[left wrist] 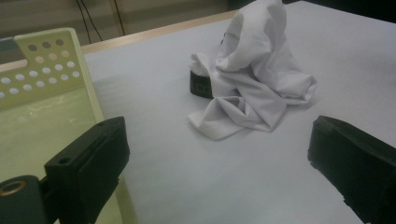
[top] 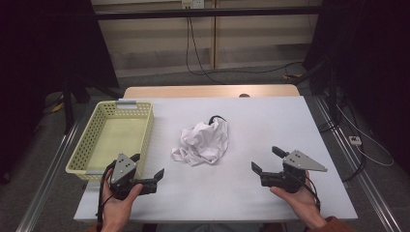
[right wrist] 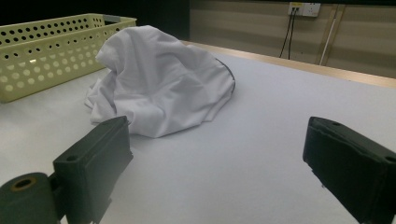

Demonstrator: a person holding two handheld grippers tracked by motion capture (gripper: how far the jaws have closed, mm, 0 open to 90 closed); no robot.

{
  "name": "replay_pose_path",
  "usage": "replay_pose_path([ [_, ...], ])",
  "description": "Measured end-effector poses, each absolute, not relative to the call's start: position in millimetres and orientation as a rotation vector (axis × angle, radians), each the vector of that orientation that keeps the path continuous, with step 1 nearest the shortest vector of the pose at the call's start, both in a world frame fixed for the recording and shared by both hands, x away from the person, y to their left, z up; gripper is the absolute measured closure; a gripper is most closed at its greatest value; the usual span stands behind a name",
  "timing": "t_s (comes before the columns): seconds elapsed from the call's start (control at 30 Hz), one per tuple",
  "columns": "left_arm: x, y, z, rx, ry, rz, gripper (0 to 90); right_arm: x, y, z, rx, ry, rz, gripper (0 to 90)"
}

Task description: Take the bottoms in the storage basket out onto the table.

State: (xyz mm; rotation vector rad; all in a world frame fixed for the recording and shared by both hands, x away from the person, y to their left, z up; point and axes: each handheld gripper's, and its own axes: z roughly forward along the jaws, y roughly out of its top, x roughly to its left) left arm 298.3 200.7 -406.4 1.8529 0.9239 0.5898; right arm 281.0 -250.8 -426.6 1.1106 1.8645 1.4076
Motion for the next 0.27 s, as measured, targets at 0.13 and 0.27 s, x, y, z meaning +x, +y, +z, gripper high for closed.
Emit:
replay_pose_path([
  [0.13,299.0,203.6,-406.2,1.840,0.938,0.587,5.4,281.7,-249.8,-426.7,1.111,1.867,1.410,7.1],
  [0.27,300.3,202.8,-406.4,1.851,0.934,0.584,5.4,281.7,-249.8,-426.8,1.110,1.867,1.409,7.1],
])
